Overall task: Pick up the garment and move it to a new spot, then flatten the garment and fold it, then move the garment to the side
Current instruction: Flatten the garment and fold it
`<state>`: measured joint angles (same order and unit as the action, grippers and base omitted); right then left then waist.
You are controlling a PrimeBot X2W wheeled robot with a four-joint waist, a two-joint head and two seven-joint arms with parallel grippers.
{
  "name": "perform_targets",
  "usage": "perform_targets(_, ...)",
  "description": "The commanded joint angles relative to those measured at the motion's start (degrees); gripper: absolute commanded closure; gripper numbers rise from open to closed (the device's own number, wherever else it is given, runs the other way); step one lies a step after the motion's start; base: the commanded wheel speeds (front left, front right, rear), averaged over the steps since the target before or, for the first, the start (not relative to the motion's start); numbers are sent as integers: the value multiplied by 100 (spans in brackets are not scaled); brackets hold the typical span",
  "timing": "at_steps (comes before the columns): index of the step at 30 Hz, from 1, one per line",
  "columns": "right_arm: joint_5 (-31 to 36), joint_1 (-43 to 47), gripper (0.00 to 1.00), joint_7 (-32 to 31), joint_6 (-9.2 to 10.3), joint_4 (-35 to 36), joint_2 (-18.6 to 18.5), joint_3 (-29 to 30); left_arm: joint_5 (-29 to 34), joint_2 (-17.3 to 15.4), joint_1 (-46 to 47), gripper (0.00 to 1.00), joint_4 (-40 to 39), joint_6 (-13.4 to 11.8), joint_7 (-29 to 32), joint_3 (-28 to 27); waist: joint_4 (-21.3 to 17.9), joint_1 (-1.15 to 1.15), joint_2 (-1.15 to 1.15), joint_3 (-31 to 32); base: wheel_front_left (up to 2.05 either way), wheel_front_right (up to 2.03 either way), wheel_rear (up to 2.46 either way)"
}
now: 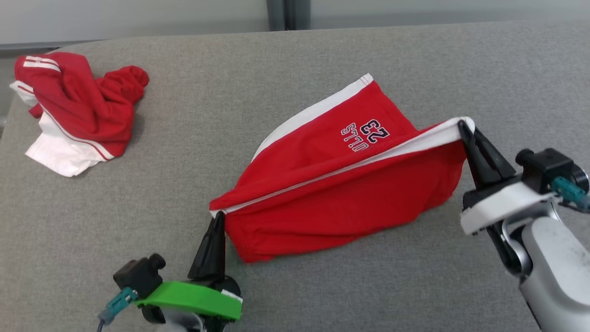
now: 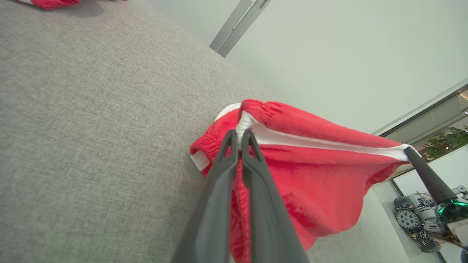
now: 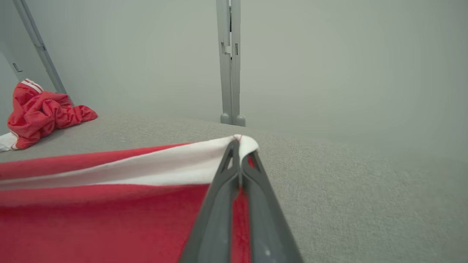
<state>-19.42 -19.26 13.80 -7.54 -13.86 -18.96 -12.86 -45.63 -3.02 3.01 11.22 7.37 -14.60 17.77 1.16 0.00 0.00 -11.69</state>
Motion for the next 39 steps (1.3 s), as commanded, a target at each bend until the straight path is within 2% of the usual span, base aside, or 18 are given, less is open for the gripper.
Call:
perform_targets(1, -64, -354, 100, -49, 10, -255, -82, -125, -30, -7, 311, 100, 217, -77, 31, 35, 241, 0, 0, -238, 0, 0, 0)
perform_targets(4, -97, -983, 100, -93, 10, -775, -193, -415, -14, -1, 772, 100, 638, -283, 86, 159, 391, 0, 0, -409, 0, 0, 0)
perform_targets(9, -138, -1961, 100, -147, 10, -1615, -341, -887, -172, 5, 1446, 100, 1058, -476, 88, 487, 678, 0, 0, -773, 0, 0, 0)
perform_targets(15, -325, -2829, 100, -161, 10, -2560, -395, -1340, -439, 6, 1946, 100, 1291, -596, 13, 904, 921, 0, 0, -1055, 0, 0, 0)
perform_targets(21, -574, -3334, 100, -183, 10, -3331, -407, -1802, -671, 5, 2155, 100, 1312, -727, -39, 1263, 1056, 0, 0, -1126, 0, 0, 0)
perform_targets(22, -625, -3385, 82, -194, 10, -3417, -403, -1865, -684, 4, 2168, 100, 1296, -740, -44, 1295, 1069, 0, 0, -1126, 0, 0, 0)
perform_targets(23, -701, -3445, 58, -203, 10, -3531, -398, -1932, -702, 4, 2181, 94, 1263, -770, -51, 1325, 1084, 0, 0, -1123, 0, 0, 0)
perform_targets(24, -734, -3496, 5, -191, 10, -3600, -405, -1980, -711, 4, 2180, 70, 1240, -794, -56, 1346, 1094, 0, 0, -1118, 0, 0, 0)
perform_targets(25, -769, -3569, 0, -144, 10, -3683, -424, -2030, -693, 4, 2174, 21, 1196, -817, -62, 1372, 1103, 0, 0, -1110, 0, 0, 0)
perform_targets(26, -805, -3604, 0, -128, 10, -3749, -422, -2074, -644, 5, 2166, 0, 1152, -827, -66, 1390, 1109, 0, 0, -1101, 0, 0, 0)
perform_targets(30, -972, -3732, 0, 19, 10, -3938, -441, -2151, -388, 3, 1986, 0, 850, -834, -63, 1250, 1114, 0, 0, -1032, 0, 0, 0)
perform_targets(34, -1127, -3746, 0, 104, 10, -3994, -475, -2186, 259, -43, 1674, 0, 348, -894, -59, 907, 1089, 0, 0, -898, 0, 0, 0)
perform_targets(39, -1377, -3483, 0, 138, 10, -3923, -616, -2333, 735, -66, 1178, 0, -136, -948, -55, 430, 1065, 0, 0, -625, 0, 0, 0)
